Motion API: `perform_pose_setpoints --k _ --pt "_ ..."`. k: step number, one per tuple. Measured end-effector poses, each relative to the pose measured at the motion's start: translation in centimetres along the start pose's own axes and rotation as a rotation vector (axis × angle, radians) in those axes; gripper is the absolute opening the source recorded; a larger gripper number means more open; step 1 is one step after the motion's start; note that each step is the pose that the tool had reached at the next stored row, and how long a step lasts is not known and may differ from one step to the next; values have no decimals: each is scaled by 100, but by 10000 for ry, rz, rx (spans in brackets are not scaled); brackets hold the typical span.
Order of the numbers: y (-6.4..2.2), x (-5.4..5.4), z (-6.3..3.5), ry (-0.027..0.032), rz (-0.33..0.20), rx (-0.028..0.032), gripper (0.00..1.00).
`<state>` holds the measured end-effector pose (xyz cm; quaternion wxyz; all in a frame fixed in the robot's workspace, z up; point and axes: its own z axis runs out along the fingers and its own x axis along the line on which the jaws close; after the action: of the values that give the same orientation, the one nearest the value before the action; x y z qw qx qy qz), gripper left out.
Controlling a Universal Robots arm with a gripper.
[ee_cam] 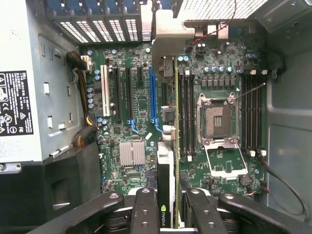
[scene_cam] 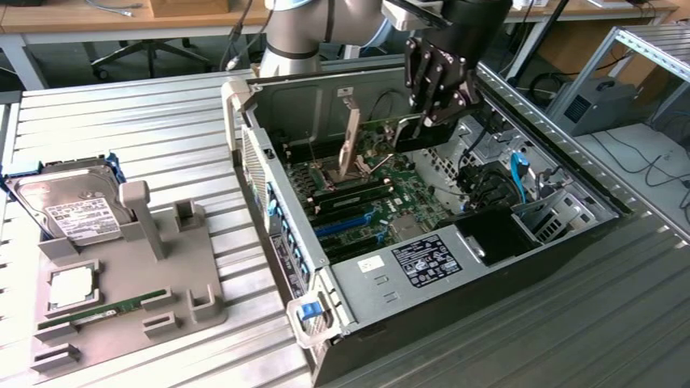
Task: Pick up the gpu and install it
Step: 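Insert the gpu into the slot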
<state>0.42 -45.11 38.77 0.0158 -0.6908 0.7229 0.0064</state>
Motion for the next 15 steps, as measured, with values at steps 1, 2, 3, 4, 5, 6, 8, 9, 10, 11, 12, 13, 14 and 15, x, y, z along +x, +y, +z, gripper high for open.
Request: perform_pose_setpoints --k 1,2,3,4,5,6,8,9,10,11,12,13,14,15 --pt "5 1 21 0 0 4 27" --pt "8 1 34 -1 -1 6 27" --pt "11 1 44 0 -1 8 27" --pt "11 2 45 1 -2 8 27" --pt "11 2 45 2 -1 8 27" --pt "12 2 46 0 -1 9 27" --pt "12 2 46 -1 -1 9 27" --pt "12 2 46 -1 -1 9 27" --pt "12 2 46 -1 -1 9 27" --pt "12 2 50 -3 -1 9 27" --pt "12 2 55 -4 -1 10 27" --pt "12 2 61 -2 0 9 27" --pt "12 2 65 -1 -1 9 27" --pt "12 3 72 -2 -1 9 27"
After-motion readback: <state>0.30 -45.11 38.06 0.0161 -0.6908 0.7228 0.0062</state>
